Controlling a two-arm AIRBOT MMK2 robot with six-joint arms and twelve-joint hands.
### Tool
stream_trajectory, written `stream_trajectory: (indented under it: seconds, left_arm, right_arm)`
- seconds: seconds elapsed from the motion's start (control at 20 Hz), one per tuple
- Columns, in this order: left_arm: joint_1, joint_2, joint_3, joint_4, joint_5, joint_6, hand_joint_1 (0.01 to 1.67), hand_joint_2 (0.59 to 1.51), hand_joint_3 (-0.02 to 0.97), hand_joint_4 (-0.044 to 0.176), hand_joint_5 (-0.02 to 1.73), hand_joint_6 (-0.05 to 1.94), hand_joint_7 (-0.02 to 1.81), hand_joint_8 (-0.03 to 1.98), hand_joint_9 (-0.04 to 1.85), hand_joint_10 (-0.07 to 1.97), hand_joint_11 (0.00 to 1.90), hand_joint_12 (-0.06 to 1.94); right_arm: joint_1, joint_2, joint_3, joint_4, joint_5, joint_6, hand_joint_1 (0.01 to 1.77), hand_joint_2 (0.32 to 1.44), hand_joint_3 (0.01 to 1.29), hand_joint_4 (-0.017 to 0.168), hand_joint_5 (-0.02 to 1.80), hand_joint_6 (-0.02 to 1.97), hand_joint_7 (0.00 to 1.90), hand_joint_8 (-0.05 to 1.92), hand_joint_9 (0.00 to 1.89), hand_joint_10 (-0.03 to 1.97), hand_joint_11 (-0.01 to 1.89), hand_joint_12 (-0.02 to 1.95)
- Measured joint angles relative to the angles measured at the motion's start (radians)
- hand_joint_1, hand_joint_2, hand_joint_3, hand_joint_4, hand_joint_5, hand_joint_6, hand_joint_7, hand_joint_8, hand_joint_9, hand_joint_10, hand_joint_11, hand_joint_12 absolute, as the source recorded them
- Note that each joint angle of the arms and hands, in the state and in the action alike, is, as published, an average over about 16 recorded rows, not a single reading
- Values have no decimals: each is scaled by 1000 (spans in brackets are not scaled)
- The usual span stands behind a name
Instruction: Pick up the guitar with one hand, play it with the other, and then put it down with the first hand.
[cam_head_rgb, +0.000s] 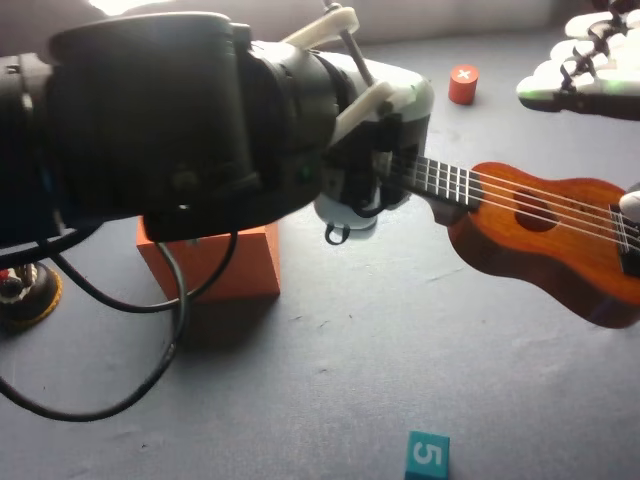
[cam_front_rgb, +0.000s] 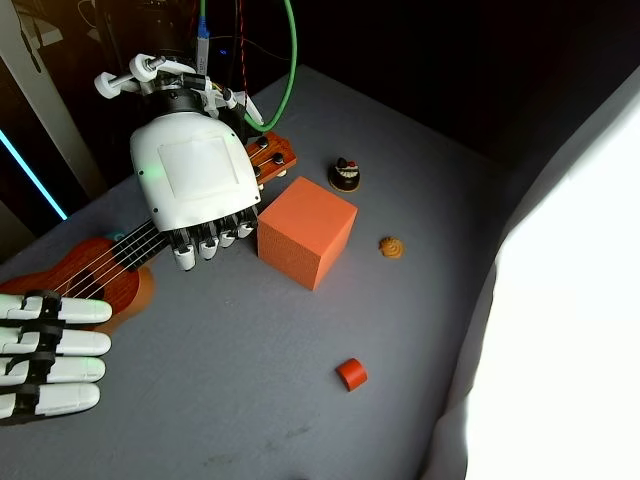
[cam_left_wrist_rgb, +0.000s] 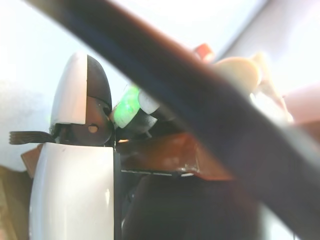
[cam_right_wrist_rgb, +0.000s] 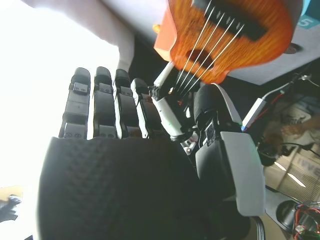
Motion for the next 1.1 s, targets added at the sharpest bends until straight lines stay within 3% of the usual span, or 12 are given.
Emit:
stream_trajectory:
  seconds: [0.4,1.1]
  left_arm:
    - [-16,47,-50,-8,-35,5,1445,1088,-17,-2,1207,1875,1291,1952,1394,1934,1441,1937]
    - [-20,48,-61,-7,-42,25,1446,1089,-17,-2,1191,1875,1266,1957,1385,1934,1434,1938]
  right_arm:
    - [7,-3,-22,-89,70,36,258,1363,18,4,46,41,93,17,75,21,20,4]
    - [-10,15,-51,-197,93,109,253,1367,18,3,48,22,87,17,78,21,21,3]
